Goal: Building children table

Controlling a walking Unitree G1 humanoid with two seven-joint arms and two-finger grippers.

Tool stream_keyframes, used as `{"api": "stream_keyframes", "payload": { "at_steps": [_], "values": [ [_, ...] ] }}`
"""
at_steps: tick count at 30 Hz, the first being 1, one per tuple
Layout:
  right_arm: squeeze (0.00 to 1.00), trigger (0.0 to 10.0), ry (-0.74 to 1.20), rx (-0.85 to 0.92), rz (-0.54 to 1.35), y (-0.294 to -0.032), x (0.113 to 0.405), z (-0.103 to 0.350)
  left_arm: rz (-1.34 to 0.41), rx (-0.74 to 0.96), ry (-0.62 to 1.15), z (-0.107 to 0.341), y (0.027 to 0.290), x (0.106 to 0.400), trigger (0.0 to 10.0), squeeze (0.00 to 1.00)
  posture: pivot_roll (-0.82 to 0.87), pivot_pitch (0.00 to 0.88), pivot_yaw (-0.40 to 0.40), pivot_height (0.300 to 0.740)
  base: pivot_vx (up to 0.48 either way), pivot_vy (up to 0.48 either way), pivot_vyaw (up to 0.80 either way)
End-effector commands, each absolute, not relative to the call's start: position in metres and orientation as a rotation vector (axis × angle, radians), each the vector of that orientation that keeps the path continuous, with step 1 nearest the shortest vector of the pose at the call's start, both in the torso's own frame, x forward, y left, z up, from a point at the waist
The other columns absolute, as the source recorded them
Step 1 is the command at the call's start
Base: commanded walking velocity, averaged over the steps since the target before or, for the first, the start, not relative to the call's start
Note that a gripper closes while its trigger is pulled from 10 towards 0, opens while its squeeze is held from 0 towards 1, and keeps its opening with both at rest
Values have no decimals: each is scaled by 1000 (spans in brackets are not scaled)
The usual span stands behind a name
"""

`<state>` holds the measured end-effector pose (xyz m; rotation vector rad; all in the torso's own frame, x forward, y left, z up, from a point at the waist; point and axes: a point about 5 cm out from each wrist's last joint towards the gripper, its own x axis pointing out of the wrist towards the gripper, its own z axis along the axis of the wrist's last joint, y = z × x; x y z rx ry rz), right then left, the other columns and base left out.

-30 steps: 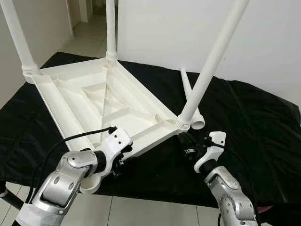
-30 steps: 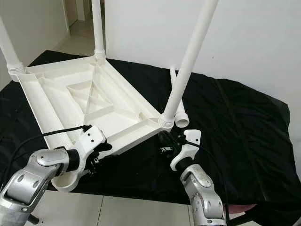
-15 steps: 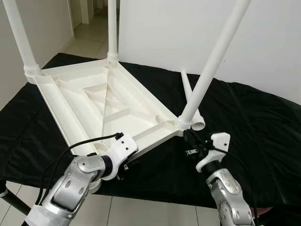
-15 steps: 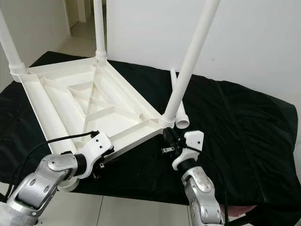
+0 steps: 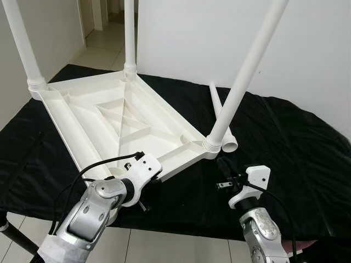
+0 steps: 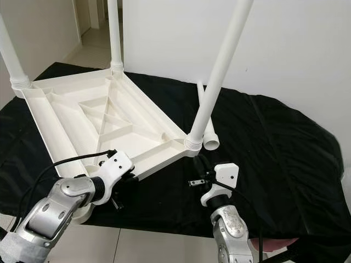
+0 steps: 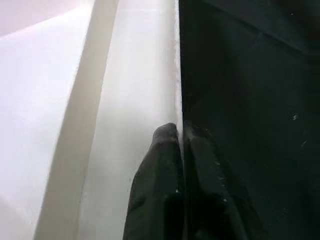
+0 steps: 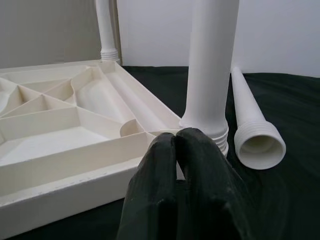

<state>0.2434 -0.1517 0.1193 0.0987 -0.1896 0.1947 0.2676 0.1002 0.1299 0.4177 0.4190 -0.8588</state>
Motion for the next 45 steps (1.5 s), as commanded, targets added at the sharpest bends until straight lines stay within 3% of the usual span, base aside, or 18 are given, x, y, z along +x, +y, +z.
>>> {"api": "stream_keyframes", "payload": {
  "at_steps": [1,24,25,27,28,29,30,40,41,45],
  "values": [
    [0,10000,-196,91,152,-157,246,118,-776,407,461,121,95,272,0,0,-4,0,-100,740,0,0,0],
    [0,10000,-234,86,91,-152,259,122,-635,274,365,151,26,318,0,0,-19,0,-60,740,0,0,0],
    [0,10000,-237,85,90,-151,260,122,-625,275,355,153,23,321,3647,0,-22,0,-57,740,0,0,0],
    [0,10000,-239,83,89,-151,261,123,-610,269,341,157,21,324,3647,0,-22,0,-58,740,0,0,0],
    [0,10000,-240,82,88,-150,262,123,-604,266,329,159,20,325,7490,0,-22,0,-58,740,0,0,0],
    [0,10000,-240,82,88,-150,262,123,-604,266,329,159,20,325,7490,0,-22,0,-58,740,0,0,0],
    [0,10000,-241,80,88,-150,262,123,-605,265,314,162,19,326,10000,0,-22,0,-58,740,0,0,0],
    [0,10000,-236,78,98,-148,264,122,-741,265,164,181,20,318,10000,0,-8,0,-73,740,0,0,0],
    [0,10000,-236,76,105,-147,265,122,-772,231,151,182,19,316,10000,1000,-5,0,-79,740,0,0,0],
    [0,10000,-236,72,112,-146,267,123,-799,231,143,183,19,313,10000,1000,-4,0,-80,740,0,0,0]
  ]
}}
